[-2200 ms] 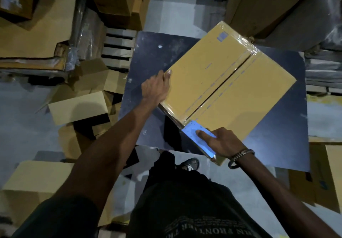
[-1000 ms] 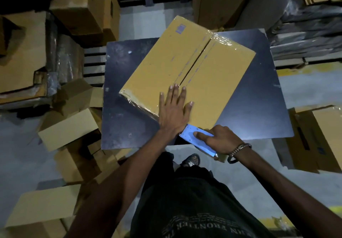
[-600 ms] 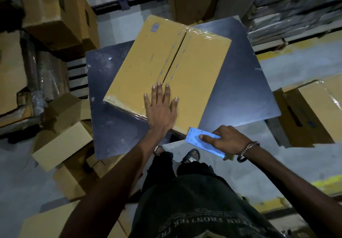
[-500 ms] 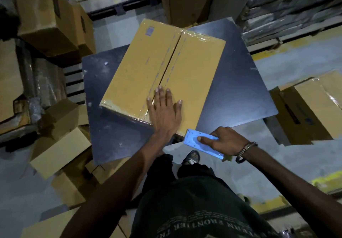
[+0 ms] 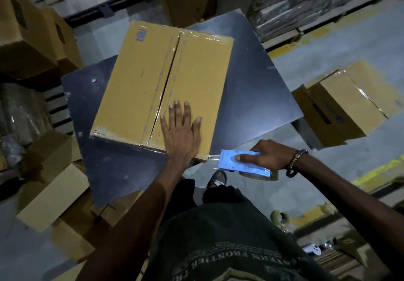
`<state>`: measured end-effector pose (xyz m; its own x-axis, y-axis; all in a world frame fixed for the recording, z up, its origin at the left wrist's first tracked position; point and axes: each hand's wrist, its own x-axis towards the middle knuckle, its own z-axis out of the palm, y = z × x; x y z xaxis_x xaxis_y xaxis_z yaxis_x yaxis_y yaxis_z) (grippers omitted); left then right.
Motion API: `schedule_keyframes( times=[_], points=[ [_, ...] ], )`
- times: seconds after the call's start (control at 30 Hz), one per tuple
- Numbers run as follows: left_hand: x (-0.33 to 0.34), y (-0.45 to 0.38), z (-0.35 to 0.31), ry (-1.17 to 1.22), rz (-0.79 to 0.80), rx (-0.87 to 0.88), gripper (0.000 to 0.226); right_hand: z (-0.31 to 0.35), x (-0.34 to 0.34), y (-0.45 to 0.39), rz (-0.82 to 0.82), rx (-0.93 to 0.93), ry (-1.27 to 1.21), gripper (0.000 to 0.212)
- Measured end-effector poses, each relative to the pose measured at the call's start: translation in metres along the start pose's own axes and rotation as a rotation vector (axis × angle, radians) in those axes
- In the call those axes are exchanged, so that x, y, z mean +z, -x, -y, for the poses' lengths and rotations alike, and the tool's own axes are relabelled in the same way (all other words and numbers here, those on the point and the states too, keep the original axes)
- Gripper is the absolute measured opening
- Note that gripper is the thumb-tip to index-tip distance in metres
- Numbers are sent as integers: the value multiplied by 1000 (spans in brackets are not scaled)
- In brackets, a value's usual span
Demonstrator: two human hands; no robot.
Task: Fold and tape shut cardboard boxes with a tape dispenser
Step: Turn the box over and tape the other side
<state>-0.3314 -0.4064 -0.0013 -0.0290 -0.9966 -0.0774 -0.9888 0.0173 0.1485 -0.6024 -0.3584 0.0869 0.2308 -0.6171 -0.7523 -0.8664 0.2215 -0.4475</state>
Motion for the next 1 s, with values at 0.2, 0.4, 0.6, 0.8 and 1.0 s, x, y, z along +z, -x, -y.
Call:
schedule_keyframes(
  times=[0.2,0.4,0.6,0.8,1.0],
  points=[
    [0,1,-2,2,-2,0,70,-3,25,-20,-55,-24,28,76],
    [2,1,-2,6,-14,-5,66,-8,58,-42,-195,27,108,69],
    [4,0,-3,-1,-22,-7,65,-54,73,-51,-308,170,9,70],
    [-1,1,-5,-13,4,-11,68,-44,44,-60,-662,152,14,59],
    [-3,1,-5,2,23,-19,69,-27,6,-116,-928,63,287,56]
  ],
)
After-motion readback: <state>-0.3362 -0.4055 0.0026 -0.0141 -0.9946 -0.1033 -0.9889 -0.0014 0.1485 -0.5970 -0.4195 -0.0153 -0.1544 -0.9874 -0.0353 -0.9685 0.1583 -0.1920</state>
